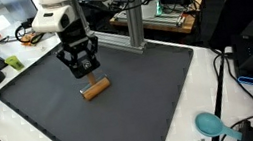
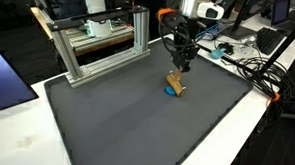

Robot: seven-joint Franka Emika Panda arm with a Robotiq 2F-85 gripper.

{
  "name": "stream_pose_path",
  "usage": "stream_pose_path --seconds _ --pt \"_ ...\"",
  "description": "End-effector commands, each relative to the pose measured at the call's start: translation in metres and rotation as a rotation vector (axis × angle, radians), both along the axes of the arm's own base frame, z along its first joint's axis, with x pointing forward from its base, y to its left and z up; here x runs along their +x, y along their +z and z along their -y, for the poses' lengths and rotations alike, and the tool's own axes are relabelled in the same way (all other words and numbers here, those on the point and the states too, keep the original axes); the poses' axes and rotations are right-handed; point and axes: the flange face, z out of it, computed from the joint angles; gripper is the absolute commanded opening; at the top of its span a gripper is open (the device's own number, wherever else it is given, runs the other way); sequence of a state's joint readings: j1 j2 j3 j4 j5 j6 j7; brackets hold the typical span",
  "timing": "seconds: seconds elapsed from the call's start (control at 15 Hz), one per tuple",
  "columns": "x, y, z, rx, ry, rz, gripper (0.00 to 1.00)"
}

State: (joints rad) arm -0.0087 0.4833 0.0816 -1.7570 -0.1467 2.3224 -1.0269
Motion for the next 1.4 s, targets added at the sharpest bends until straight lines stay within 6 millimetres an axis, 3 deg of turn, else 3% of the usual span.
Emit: stream_pose_path --seconds 0.0,1.33 --pt "-0.001 -0.018 0.032 -0.064 -0.025 -0.038 0.22" --pt "-0.007 -0.033 0.056 -0.023 -0.078 -0.091 0.22"
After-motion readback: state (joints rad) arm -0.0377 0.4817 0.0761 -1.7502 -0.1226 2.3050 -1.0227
